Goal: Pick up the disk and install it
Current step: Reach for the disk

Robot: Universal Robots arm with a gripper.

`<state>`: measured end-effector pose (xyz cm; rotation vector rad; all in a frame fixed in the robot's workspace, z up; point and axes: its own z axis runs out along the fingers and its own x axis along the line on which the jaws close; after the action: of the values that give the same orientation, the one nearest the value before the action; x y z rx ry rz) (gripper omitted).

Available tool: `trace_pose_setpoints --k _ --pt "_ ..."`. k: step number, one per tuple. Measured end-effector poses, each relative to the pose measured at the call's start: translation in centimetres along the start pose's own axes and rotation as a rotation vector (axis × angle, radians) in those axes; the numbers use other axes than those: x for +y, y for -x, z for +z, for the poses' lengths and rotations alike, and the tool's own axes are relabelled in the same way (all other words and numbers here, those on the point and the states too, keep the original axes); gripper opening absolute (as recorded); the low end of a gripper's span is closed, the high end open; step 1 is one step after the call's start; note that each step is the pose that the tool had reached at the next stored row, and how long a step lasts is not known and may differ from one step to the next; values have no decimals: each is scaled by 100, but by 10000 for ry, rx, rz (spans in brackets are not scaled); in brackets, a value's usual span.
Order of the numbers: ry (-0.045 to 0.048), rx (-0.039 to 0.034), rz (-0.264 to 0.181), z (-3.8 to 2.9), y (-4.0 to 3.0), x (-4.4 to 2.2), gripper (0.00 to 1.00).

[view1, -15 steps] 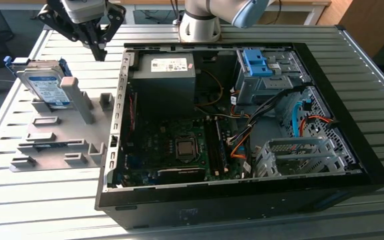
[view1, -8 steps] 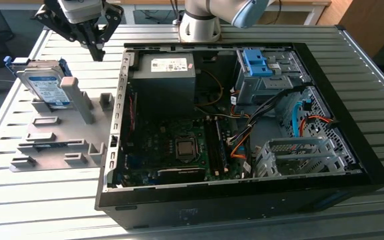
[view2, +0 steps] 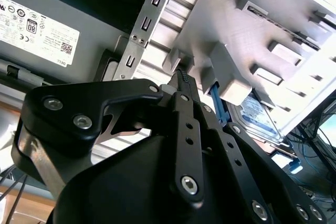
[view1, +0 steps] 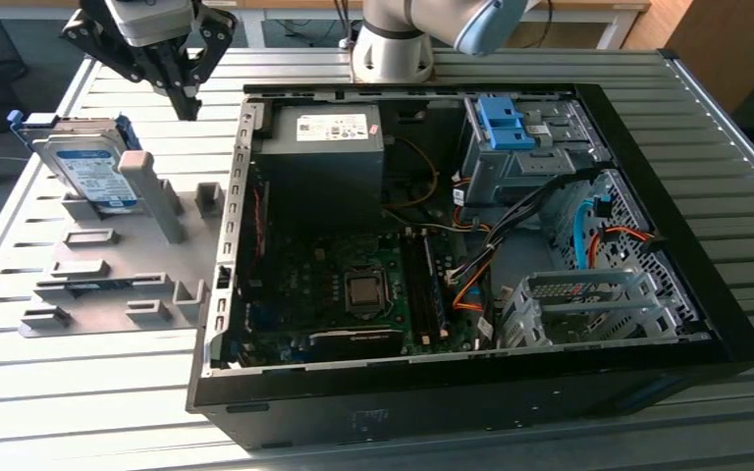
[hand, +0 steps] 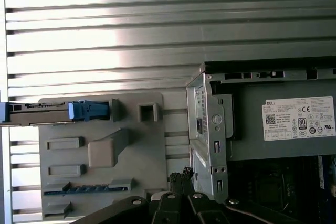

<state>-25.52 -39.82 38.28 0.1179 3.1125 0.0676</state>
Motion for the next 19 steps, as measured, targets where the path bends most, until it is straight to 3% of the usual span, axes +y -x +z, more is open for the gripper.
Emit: trace_pose_setpoints --k 19 --pt "0 0 1 4 -114 -9 11"
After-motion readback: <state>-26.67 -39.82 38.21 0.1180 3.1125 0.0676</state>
